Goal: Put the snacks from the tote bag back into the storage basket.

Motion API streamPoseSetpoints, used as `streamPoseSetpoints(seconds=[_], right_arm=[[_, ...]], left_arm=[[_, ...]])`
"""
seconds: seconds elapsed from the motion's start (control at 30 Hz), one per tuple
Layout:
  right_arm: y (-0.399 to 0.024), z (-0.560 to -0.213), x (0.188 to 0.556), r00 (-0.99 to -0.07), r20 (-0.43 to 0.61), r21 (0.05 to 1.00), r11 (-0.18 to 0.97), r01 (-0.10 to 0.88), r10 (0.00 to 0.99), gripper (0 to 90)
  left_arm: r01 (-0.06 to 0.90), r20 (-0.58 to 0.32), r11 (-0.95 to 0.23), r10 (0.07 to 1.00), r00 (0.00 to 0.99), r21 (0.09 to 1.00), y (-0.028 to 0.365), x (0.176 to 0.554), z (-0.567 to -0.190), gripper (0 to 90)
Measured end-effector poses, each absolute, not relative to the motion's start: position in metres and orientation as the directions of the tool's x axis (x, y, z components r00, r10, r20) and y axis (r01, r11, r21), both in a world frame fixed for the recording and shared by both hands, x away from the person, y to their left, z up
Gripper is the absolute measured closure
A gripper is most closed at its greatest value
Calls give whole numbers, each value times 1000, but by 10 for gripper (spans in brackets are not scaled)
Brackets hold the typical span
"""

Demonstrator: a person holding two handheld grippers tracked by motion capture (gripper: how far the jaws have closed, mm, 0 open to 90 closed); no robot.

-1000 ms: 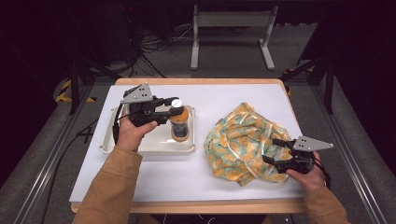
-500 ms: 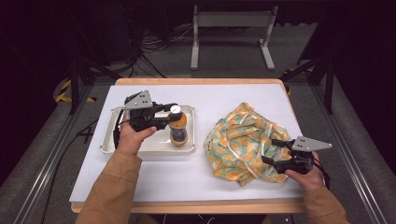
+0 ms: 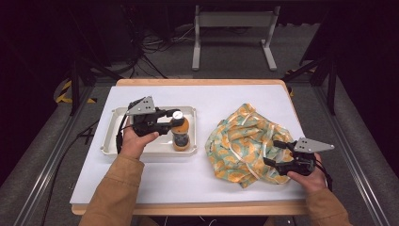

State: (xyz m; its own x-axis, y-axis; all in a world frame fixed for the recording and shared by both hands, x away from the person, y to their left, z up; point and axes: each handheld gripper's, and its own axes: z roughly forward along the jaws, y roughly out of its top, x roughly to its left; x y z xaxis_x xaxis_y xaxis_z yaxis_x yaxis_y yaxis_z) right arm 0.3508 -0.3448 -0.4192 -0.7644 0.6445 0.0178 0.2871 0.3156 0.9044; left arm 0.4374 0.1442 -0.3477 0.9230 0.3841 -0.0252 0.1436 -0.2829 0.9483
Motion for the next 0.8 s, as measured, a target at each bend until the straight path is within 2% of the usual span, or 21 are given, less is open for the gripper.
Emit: streamPoseSetpoints(seconds=[0.8], right_arm=[[-345, -420, 351, -766, 24, 902, 317, 294, 643, 187]], left_arm=[[143, -26, -294, 369, 929, 945, 140, 434, -359, 582]])
